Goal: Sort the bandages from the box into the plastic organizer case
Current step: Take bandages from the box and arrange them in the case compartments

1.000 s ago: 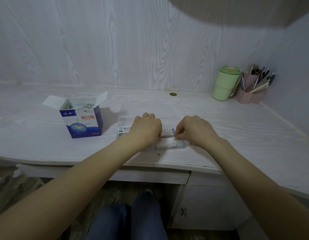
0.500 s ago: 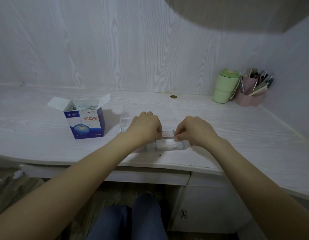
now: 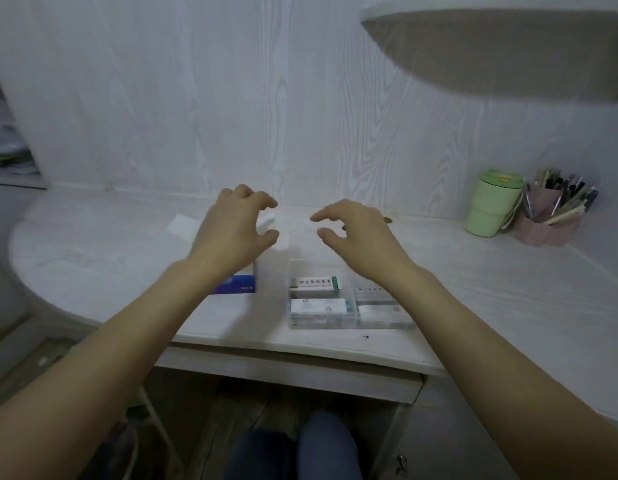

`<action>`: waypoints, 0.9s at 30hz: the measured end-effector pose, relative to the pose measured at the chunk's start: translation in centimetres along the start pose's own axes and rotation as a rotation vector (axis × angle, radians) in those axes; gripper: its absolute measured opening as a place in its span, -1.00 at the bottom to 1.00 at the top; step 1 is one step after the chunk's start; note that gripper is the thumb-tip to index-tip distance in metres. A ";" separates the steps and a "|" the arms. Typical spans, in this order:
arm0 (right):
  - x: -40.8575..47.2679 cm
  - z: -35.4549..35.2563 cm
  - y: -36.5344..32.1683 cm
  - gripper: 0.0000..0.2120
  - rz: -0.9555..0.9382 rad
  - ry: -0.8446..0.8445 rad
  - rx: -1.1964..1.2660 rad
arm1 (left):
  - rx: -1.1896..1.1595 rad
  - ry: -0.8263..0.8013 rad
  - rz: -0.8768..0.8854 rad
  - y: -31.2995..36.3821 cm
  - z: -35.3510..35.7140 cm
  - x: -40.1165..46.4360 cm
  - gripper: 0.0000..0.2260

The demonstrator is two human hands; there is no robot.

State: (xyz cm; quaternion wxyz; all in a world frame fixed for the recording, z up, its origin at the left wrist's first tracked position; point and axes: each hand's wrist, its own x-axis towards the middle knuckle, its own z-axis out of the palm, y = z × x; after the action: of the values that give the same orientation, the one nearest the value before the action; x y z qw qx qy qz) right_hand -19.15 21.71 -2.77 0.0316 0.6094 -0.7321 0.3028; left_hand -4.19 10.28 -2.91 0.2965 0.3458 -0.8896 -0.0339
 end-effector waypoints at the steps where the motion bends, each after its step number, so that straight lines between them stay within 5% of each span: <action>1: 0.8 0.6 -0.9 -0.74 -0.040 0.011 0.003 | 0.050 -0.054 -0.022 -1.3 -0.5 0.2 -0.50; 5: 3.9 3.1 -3.6 -0.71 -0.094 -0.085 -0.029 | 0.208 -0.390 -0.082 -6.4 -1.4 1.0 -0.18; 8: 5.5 4.5 -4.6 -0.73 -0.012 -0.217 -0.039 | 0.180 -0.505 -0.079 -8.5 -1.1 1.2 -0.16; 15: 6.5 6.3 -5.1 -0.80 -0.045 -0.186 -0.068 | -0.070 -0.272 0.065 -10.5 -0.9 -1.5 -0.23; 21: 5.4 6.6 -6.1 -0.82 -0.166 -0.239 -0.130 | -0.049 -0.110 0.203 -10.5 -0.5 -4.0 -0.25; 27: 3.8 7.3 -6.8 -0.80 -0.322 -0.037 -0.363 | -0.022 -0.076 0.235 -9.8 -0.4 -5.0 -0.24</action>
State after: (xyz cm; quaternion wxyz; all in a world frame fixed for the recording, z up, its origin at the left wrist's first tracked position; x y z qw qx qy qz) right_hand -11.56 14.33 -4.38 0.1750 0.7079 -0.6685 0.1463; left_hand 4.78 6.03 -7.69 0.2681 0.2345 -0.9342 -0.0217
